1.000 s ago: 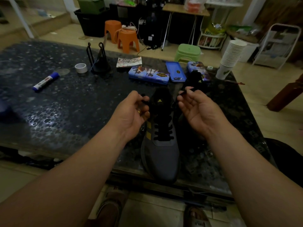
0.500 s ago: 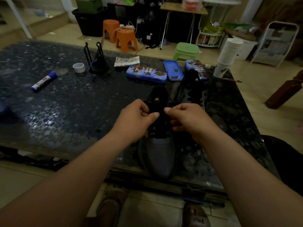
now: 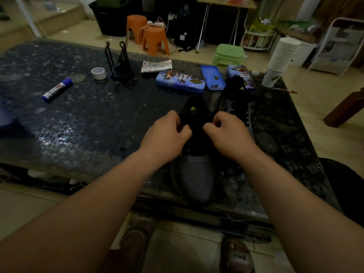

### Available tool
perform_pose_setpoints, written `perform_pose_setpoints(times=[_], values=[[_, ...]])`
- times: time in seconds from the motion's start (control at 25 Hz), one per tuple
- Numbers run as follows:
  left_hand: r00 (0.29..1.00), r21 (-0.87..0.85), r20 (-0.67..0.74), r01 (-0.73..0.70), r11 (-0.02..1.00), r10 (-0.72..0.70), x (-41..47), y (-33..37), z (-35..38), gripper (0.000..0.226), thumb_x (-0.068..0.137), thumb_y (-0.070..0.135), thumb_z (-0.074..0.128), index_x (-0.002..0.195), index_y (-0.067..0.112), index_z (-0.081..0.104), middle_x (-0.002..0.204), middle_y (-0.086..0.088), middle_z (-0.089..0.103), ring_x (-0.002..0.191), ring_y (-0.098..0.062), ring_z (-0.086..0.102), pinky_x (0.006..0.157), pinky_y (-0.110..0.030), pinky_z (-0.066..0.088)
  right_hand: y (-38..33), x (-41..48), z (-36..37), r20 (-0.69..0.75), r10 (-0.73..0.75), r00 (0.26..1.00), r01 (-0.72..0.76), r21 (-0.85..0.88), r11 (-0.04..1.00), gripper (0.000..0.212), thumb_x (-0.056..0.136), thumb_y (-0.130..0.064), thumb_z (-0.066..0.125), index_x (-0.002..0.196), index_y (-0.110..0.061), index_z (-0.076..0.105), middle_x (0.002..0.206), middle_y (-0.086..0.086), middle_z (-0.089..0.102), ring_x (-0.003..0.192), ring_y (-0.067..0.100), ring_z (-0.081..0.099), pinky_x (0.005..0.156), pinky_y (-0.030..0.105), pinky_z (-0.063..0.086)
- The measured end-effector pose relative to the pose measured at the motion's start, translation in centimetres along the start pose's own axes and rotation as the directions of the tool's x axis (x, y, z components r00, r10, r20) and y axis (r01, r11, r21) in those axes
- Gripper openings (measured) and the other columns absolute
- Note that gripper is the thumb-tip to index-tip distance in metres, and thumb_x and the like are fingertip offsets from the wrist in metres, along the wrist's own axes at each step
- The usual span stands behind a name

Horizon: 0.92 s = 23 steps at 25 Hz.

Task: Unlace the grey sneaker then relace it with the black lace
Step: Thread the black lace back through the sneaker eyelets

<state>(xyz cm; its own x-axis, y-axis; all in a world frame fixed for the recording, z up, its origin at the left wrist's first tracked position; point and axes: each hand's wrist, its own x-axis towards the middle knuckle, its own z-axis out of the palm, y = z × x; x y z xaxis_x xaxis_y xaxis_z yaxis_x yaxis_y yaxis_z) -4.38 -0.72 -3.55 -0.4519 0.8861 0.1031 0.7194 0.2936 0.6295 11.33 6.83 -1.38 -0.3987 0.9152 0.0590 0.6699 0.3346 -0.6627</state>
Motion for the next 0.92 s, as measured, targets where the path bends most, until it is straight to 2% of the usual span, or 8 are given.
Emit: perform_pose_setpoints(times=[0.08, 0.16, 0.32, 0.44, 0.52, 0.6, 0.76, 0.92], values=[[1.0, -0.001, -0.005, -0.015, 1.0, 0.015, 0.1, -0.2, -0.1, 0.026, 0.098, 0.042, 0.057, 0.082, 0.025, 0.044, 0.082, 0.004, 0.057, 0.07, -0.013, 0.052, 0.054, -0.033, 0.031, 0.2, 0.2, 0.1, 0.011, 0.018, 1.0, -0.019, 0.084, 0.996, 0.024, 0.092, -0.027, 0.063, 0.08, -0.007, 0.055, 0.073, 0.013, 0.059, 0.068, 0.031, 0.057, 0.057, 0.035, 0.039], [0.999, -0.043, 0.039, -0.004, 0.999, 0.006, 0.1, -0.4, -0.1, 0.028, 0.099, 0.044, 0.056, 0.082, 0.026, 0.044, 0.085, 0.001, 0.058, 0.074, -0.017, 0.055, 0.057, -0.034, 0.033, 0.6, 0.1, 0.0, 0.063, 0.031, 0.997, -0.041, 0.161, 0.986, 0.027, 0.094, -0.03, 0.065, 0.086, -0.006, 0.058, 0.081, 0.018, 0.064, 0.077, 0.038, 0.065, 0.062, 0.04, 0.048], [0.968, -0.097, 0.248, 0.064, 0.993, -0.038, -0.1, -0.9, -0.5, 0.035, 0.091, 0.055, 0.066, 0.093, 0.028, 0.044, 0.095, 0.004, 0.061, 0.081, -0.012, 0.061, 0.061, -0.033, 0.041, 1.2, -0.5, -0.2, 0.228, 0.045, 0.973, -0.065, 0.081, 0.995, 0.035, 0.09, -0.048, 0.072, 0.093, -0.017, 0.056, 0.088, 0.005, 0.066, 0.082, 0.025, 0.068, 0.073, 0.047, 0.058], [0.961, -0.065, 0.269, 0.083, 0.994, -0.062, -0.1, -0.3, -0.7, 0.039, 0.087, 0.05, 0.069, 0.104, 0.023, 0.046, 0.098, 0.004, 0.062, 0.084, -0.014, 0.062, 0.063, -0.033, 0.043, 1.0, -0.7, -0.3, 0.231, 0.052, 0.972, -0.07, 0.071, 0.995, 0.028, 0.088, -0.038, 0.07, 0.093, -0.015, 0.055, 0.088, 0.006, 0.065, 0.08, 0.025, 0.067, 0.068, 0.045, 0.057], [0.967, -0.01, 0.239, 0.1, 0.995, -0.094, -0.1, 0.5, -0.5, 0.041, 0.082, 0.048, 0.069, 0.106, 0.021, 0.05, 0.099, 0.001, 0.063, 0.086, -0.019, 0.062, 0.067, -0.035, 0.046, 0.6, -0.6, -0.3, 0.213, 0.043, 0.976, -0.057, 0.061, 0.997, 0.022, 0.086, -0.031, 0.069, 0.089, -0.016, 0.054, 0.083, 0.003, 0.063, 0.075, 0.023, 0.064, 0.061, 0.038, 0.05], [0.957, 0.08, 0.254, 0.121, 0.989, -0.137, 0.0, 1.3, -0.4, 0.035, 0.079, 0.05, 0.067, 0.095, 0.021, 0.056, 0.093, -0.002, 0.064, 0.084, -0.023, 0.063, 0.068, -0.035, 0.049, 0.4, -0.6, -0.2, 0.205, 0.046, 0.978, -0.049, 0.007, 0.999, 0.02, 0.086, -0.031, 0.068, 0.087, -0.018, 0.054, 0.084, 0.001, 0.062, 0.075, 0.021, 0.062, 0.059, 0.033, 0.045], [0.936, 0.174, 0.323, 0.087, 0.981, -0.141, 0.6, 2.3, -1.5, 0.033, 0.09, 0.041, 0.066, 0.068, 0.018, 0.056, 0.076, -0.004, 0.06, 0.072, -0.023, 0.06, 0.058, -0.03, 0.041, 0.5, -0.4, -0.1, 0.201, -0.013, 0.98, 0.042, -0.137, 0.99, 0.027, 0.089, -0.032, 0.064, 0.077, -0.009, 0.06, 0.072, 0.004, 0.062, 0.072, 0.028, 0.063, 0.058, 0.034, 0.045], [0.938, 0.124, 0.345, -0.001, 0.992, -0.042, 0.2, 1.5, -2.3, 0.035, 0.096, 0.037, 0.062, 0.069, 0.016, 0.056, 0.072, -0.003, 0.059, 0.074, -0.025, 0.061, 0.057, -0.031, 0.039, 1.7, -0.3, -1.1, 0.306, -0.015, 0.952, 0.02, -0.012, 1.0, 0.032, 0.098, -0.038, 0.066, 0.077, -0.014, 0.067, 0.062, -0.002, 0.059, 0.058, 0.014, 0.057, 0.053, 0.028, 0.041]])
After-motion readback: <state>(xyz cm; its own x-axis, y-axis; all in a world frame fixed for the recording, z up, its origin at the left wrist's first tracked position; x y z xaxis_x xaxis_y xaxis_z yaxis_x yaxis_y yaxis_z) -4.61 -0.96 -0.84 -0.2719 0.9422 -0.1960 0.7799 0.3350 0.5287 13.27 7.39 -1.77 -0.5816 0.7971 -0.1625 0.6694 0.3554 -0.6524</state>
